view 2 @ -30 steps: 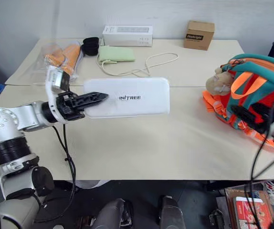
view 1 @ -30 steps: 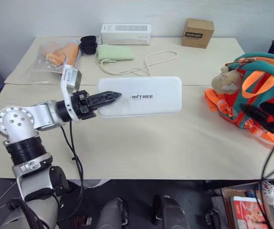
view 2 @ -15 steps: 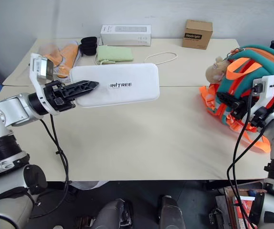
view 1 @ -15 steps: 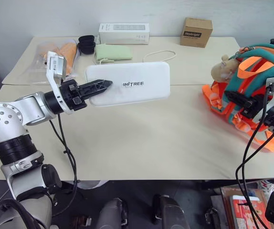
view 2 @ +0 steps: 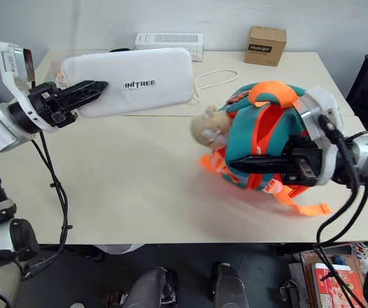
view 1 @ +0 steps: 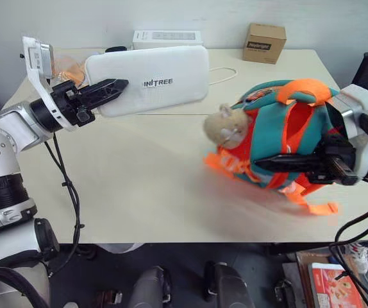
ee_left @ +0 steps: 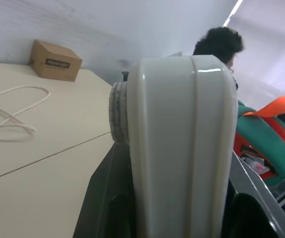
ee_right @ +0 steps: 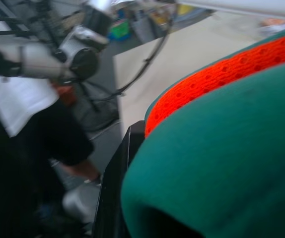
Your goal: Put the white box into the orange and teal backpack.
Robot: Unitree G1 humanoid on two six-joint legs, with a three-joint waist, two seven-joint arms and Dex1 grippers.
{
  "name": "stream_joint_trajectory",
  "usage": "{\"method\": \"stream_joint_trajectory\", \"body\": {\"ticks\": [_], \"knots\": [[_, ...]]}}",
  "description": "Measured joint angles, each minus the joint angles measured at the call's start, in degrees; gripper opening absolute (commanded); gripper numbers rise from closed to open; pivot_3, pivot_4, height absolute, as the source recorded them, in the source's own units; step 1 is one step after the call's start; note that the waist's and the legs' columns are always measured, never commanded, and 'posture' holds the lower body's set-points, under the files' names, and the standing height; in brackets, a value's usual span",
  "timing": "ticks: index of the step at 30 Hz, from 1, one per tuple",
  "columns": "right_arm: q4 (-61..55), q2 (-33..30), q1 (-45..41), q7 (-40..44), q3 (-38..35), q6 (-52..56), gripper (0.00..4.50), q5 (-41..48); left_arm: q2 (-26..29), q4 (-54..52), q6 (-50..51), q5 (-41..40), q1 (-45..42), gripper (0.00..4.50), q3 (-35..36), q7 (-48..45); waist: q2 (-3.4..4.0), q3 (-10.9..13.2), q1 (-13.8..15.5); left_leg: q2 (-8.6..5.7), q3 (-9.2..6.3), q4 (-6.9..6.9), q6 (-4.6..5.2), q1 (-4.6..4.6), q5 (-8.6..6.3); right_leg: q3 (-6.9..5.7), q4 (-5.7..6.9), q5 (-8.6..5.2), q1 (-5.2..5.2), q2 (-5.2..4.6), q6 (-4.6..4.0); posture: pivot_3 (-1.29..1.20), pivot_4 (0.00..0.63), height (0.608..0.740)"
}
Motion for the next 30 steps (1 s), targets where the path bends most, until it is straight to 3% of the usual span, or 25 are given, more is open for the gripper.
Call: {"method": "stream_joint_trajectory", "body": {"ticks": [10,30], "knots": [[0.47,-5.68,6.22,3.67,-1.58,0.5,0.03,1.43,-0.66,-4.67,-4.28,1.32,-0.91,1.27,-7.43,-6.27,-0.09,0.05,0.21,0.0,-0.01,0.02,0.03,-0.04,-0.01,-0.01,-0.09,0.01,0.01,0.01,0.02,0.0,0.15,0.74],[4.64,-7.91,5.48,6.65,-0.93,-4.85,0.03,-3.32,2.16,3.05,-30.93,23.5,-7.47,1.27,-25.24,-26.72,-0.1,0.06,0.51,-0.05,-0.02,0.04,0.15,-0.05,-0.03,-0.18,-0.36,0.05,0.04,-0.07,0.08,0.0,0.15,0.74]]}}
